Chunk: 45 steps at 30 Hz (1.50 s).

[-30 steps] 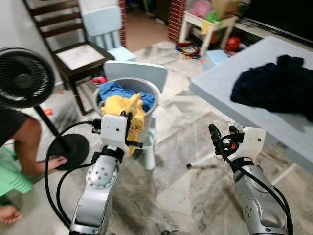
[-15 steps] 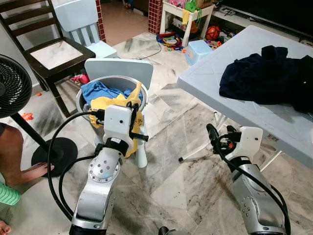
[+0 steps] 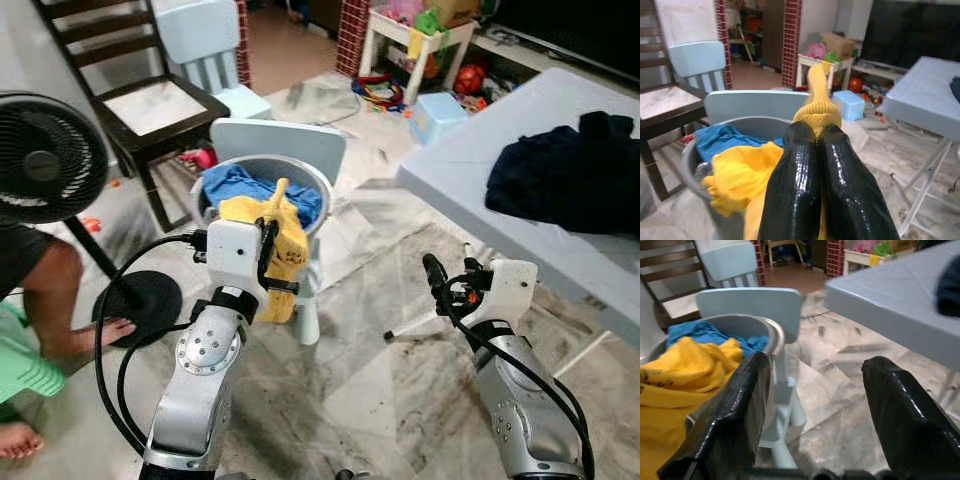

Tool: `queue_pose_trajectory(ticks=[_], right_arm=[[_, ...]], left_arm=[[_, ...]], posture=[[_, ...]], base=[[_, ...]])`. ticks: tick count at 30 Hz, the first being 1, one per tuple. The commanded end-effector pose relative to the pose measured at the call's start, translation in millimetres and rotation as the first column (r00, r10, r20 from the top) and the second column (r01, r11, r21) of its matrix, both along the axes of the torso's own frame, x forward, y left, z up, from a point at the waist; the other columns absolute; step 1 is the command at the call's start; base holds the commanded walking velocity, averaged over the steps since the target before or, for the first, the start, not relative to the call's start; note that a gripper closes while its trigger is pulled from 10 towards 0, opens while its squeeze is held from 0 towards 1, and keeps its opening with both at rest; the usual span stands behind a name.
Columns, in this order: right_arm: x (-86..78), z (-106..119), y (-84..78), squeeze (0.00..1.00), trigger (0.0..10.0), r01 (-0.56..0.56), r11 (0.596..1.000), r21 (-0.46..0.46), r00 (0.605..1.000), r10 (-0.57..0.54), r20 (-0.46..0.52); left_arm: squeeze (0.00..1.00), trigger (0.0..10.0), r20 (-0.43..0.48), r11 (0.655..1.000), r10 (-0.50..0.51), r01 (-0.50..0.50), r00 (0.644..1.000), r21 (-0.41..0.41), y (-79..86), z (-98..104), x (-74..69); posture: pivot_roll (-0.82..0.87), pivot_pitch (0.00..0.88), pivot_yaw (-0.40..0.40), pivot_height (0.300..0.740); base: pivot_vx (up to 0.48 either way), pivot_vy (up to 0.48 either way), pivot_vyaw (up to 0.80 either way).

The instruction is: Hang hanger

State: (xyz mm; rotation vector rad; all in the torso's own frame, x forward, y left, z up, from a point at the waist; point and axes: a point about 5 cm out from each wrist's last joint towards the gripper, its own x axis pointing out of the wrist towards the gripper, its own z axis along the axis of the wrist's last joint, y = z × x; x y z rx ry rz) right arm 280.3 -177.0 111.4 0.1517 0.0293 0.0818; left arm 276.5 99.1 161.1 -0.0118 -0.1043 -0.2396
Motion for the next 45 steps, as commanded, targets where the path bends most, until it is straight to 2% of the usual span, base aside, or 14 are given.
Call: queue_pose_trajectory(ticks=[1,18,38,45], right_arm=[[1.7,-0.3,-0.4,0.00,10.0,0.004,1.000,-0.001,1.000,-0.004,-0.007],[2.5,0.1,-0.7,0.00,10.0,0.002,1.000,-0.007,1.000,-0.002,-0.005],[1.8,-0.1,-2.0,0.00,10.0,0.002,1.000,-0.010,1.000,-0.002,-0.009],[1.1,-2.2,-0.4,0.00,10.0,-0.001,1.000,-0.011,1.000,0.001,-0.022]], left_arm=[[0.00,10.0,-0.003,1.000,0.003,-0.003,1.000,0.003,2.5,-0.1,-1.1],[0.00,10.0,-0.007,1.000,0.008,-0.008,1.000,-0.005,2.4,-0.1,1.2],[0.00,10.0,-0.018,1.000,0.014,-0.015,1.000,-0.021,0.7,-1.0,1.4],[0.00,10.0,-0.014,0.996,-0.052,0.051,0.999,-0.068,-6.5,1.2,-0.8]], posture=[[0.03,0.115,-0.066,0.740],[0.02,0.105,-0.068,0.740],[0.01,0.108,-0.073,0.740],[0.01,0.112,-0.073,0.740]], base=[[0.000,0.292,0.00],[0.000,0.335,-0.26],[0.000,0.317,0.00],[0.000,0.000,-0.30]])
